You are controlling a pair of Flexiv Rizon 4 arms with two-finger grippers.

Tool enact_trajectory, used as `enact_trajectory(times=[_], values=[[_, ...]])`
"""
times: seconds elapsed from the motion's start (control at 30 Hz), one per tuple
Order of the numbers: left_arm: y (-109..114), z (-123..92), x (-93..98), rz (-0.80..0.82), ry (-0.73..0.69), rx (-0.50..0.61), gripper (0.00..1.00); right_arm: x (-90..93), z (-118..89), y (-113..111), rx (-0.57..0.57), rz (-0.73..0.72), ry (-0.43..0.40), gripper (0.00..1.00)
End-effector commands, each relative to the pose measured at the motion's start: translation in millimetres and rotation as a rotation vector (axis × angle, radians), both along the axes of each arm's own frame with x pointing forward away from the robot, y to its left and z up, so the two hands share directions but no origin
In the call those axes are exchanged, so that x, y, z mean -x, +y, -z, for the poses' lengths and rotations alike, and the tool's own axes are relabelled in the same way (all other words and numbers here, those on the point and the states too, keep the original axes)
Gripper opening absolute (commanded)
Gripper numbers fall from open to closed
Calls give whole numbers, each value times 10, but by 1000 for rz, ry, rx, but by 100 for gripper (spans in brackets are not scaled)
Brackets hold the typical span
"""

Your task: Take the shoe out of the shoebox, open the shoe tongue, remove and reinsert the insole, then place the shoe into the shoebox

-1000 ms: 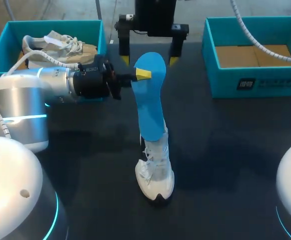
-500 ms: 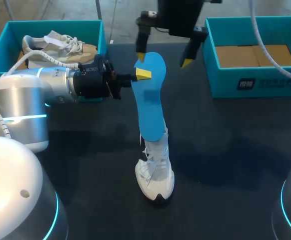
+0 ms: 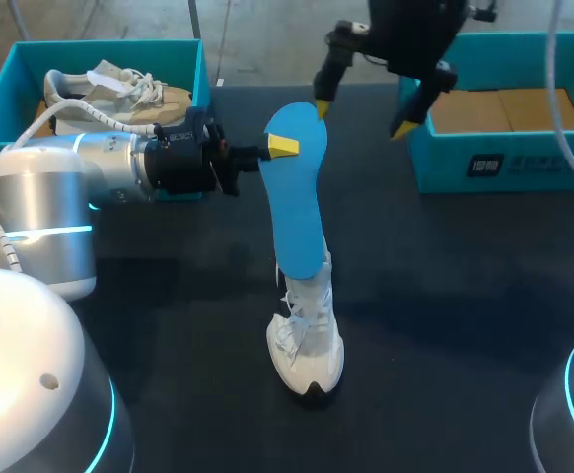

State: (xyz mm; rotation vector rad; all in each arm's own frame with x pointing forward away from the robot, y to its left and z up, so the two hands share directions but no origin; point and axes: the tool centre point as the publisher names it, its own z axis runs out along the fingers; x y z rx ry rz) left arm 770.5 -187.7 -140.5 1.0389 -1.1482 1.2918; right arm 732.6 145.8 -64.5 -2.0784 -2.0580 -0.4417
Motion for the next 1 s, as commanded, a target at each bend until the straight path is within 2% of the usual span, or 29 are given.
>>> enact_trajectory(times=[0.03,0.17,0.4,0.83,1.0], values=[[1,6,3,-1,-1,0,0,-11,81,-118,-247,-16,9,100],[1,6,3,-1,-1,0,0,-19,111,-160,-270,-22,23,100],[1,6,3,-1,-1,0,0,-32,204,-271,-402,-41,26,100],[1,6,3,-1,-1,0,0,-32,367,-422,-527,-61,18,100],[1,6,3,-1,-1,0,0,-46,448,-460,-613,-61,6,100]])
